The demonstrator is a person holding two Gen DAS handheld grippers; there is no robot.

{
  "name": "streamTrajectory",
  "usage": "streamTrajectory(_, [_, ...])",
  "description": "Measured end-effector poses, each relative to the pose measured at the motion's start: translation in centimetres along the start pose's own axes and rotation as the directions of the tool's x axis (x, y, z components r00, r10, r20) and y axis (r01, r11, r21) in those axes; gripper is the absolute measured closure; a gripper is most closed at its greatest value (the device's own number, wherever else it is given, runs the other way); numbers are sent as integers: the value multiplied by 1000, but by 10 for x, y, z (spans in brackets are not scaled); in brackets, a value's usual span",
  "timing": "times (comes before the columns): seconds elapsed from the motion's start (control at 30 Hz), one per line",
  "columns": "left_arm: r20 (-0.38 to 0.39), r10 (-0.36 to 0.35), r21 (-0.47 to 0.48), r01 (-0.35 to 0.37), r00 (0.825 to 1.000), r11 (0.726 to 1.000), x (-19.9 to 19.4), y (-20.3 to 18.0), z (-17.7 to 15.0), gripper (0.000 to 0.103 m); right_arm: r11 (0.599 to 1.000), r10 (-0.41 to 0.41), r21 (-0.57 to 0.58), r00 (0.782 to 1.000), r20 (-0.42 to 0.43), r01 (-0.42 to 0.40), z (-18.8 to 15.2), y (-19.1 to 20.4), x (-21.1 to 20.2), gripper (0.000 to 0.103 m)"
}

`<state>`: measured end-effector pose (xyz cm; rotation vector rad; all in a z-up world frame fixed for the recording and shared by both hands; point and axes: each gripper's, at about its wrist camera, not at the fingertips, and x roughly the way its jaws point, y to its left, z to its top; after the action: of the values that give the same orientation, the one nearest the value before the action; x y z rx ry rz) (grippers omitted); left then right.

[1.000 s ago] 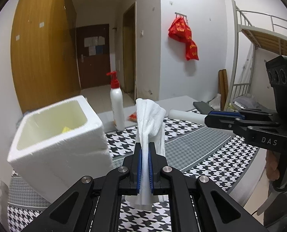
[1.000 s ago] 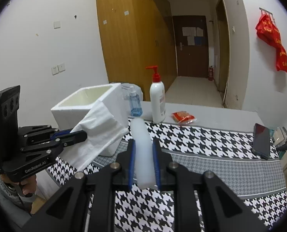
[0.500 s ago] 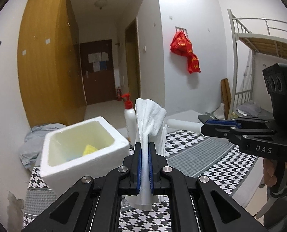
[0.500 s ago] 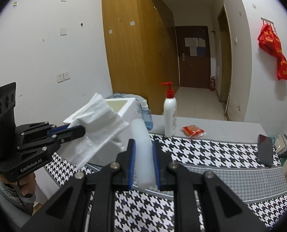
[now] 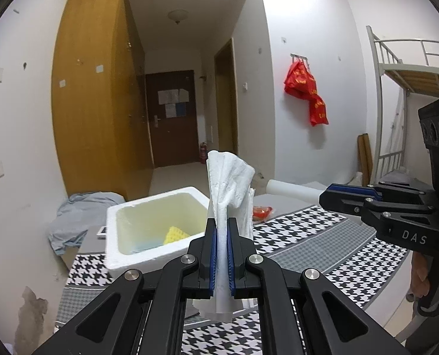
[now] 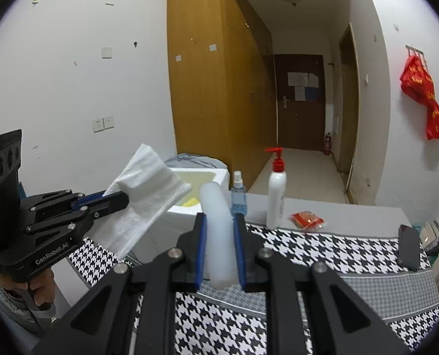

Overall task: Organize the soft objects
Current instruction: 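Carry the roll with the right gripper over the foam box while the left carries the cloth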

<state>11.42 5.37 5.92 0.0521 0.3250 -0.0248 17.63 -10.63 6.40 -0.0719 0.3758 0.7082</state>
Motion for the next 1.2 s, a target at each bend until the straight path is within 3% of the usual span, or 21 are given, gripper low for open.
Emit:
streamTrajectory(0.43, [26,124,-61,-122,992,991,-12,28,-2,96,999,12,-51,1000,17,-11,13,33,20,82])
streamTrajectory(0.6, [31,149,-74,-146,988,986,-16,35,-3,96,998,-15,-61,1000,25,17,17,43,30,82])
streamTrajectory(1.2, [8,221,-116,-219,975,969,-14,72,-9,96,994,27,-103,999,-20,-29,30,69,68,82])
